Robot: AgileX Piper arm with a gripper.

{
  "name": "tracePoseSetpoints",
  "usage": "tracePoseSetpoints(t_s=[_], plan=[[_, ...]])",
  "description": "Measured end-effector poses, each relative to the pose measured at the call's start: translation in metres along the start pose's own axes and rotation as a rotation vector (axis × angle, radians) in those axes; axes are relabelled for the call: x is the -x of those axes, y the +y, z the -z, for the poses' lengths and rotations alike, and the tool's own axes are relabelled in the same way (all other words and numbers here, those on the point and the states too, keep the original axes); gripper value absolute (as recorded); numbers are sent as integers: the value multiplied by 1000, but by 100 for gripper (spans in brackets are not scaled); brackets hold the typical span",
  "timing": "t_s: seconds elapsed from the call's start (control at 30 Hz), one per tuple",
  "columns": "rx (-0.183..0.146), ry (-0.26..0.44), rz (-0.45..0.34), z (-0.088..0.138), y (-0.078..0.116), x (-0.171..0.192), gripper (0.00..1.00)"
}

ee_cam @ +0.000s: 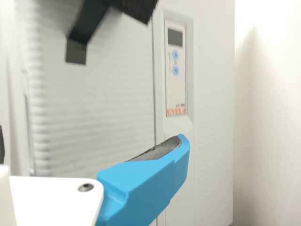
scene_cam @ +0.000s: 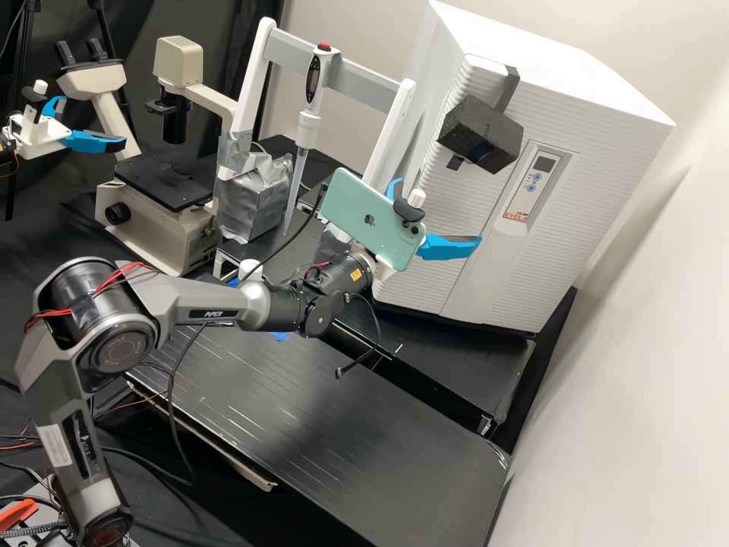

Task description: Open the door

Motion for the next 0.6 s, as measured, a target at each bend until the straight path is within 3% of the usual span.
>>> tracePoseSetpoints(t_s=[0.1,0.13,0.6], plan=[[3,-5,11,-2,-2,-3,100],[3,-3,11,-2,-2,-4,0],[-20,-5,-3,-3,4,-6,0]])
